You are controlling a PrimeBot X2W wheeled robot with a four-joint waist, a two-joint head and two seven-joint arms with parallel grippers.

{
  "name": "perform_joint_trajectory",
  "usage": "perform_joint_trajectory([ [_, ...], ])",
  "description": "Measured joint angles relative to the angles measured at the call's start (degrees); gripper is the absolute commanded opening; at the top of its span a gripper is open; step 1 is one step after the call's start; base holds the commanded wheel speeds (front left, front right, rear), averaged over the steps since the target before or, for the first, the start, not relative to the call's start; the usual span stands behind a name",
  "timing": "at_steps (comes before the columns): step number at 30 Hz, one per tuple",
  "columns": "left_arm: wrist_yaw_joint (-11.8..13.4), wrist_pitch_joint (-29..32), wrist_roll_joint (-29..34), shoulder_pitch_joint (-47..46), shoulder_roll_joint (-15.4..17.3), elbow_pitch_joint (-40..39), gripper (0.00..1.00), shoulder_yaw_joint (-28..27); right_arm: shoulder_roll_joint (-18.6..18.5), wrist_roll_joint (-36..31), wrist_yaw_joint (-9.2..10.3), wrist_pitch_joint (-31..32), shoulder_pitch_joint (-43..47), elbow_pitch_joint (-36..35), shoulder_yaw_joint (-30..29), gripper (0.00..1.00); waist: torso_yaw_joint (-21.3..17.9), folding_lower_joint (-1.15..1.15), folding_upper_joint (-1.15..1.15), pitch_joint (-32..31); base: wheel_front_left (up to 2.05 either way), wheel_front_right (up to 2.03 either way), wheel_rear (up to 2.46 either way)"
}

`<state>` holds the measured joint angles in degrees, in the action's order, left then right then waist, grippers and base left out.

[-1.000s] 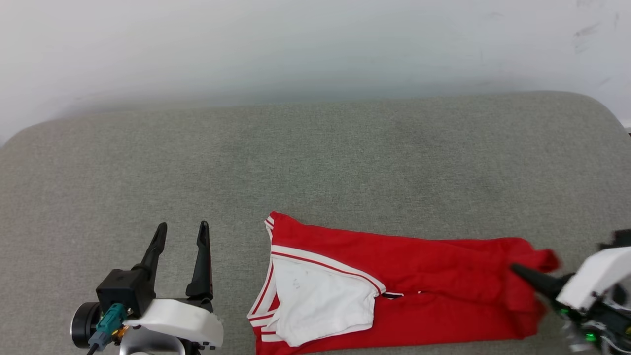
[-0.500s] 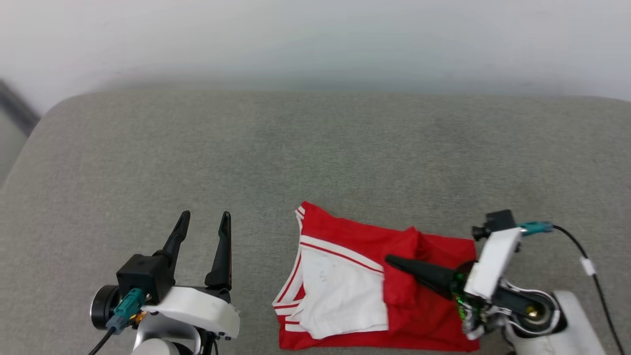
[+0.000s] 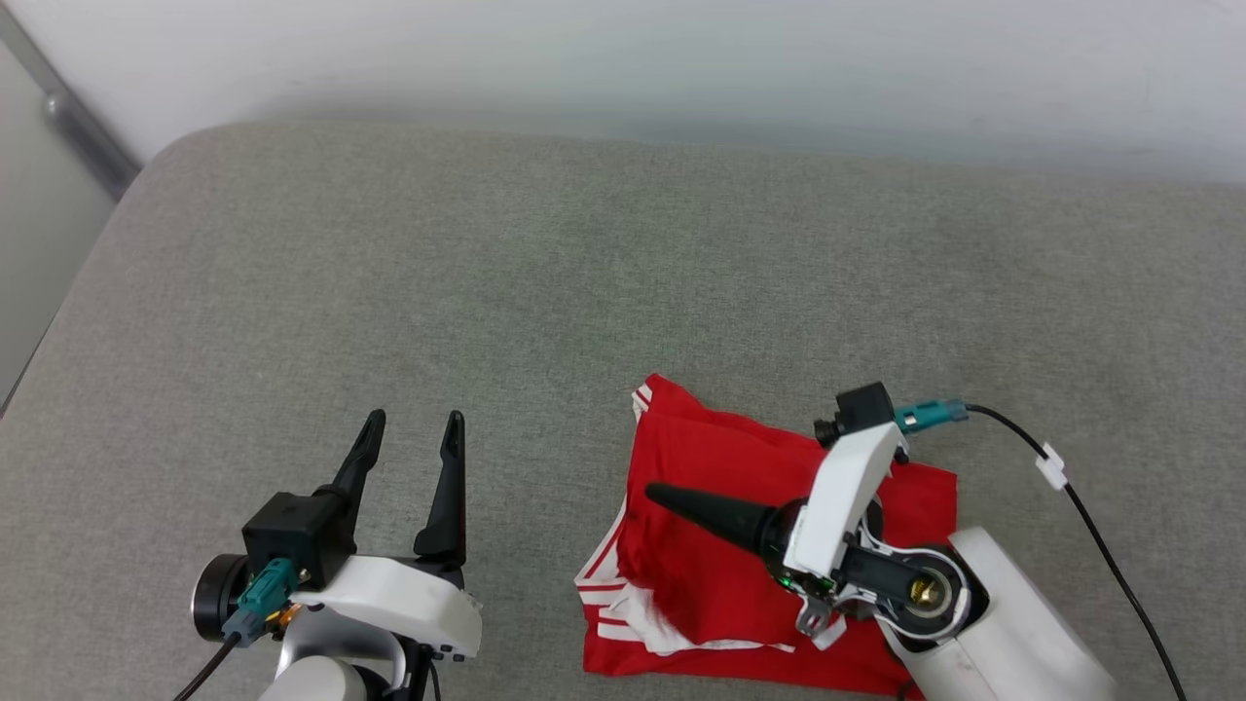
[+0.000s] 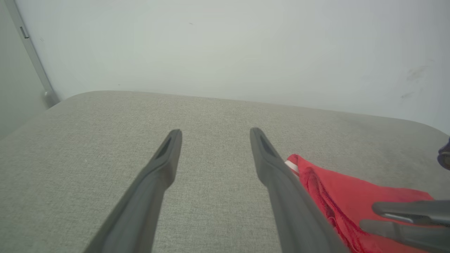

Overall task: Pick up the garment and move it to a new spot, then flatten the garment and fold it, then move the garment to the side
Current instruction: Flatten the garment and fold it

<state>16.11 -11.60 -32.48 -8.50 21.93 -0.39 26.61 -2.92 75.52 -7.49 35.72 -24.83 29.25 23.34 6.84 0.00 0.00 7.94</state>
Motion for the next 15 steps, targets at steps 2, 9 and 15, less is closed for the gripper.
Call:
perform_joint_trajectory([
  [2,-0.01,-0.15,-0.05,0.00,-0.02,0.35,1.00,-0.03,-0.04,-0.20,0.00,-0.86,-0.59,-1.55,1.22,1.00,-0.30,0.00,0.00,-0.22,0.00,0.00,0.00],
  [9,0.03,-0.15,-0.48,0.06,0.08,0.77,1.00,-0.07,-7.17,-12.90,0.00,-10.68,-3.36,-8.43,8.29,1.00,-1.85,0.00,0.00,-1.59,0.00,0.00,0.00],
  [15,1.02,-0.27,-1.03,1.43,0.51,0.56,1.00,-1.10,-14.39,-32.55,-0.01,-23.16,-3.91,-5.49,8.59,1.00,-3.94,0.00,0.00,-2.82,0.00,0.00,0.00],
])
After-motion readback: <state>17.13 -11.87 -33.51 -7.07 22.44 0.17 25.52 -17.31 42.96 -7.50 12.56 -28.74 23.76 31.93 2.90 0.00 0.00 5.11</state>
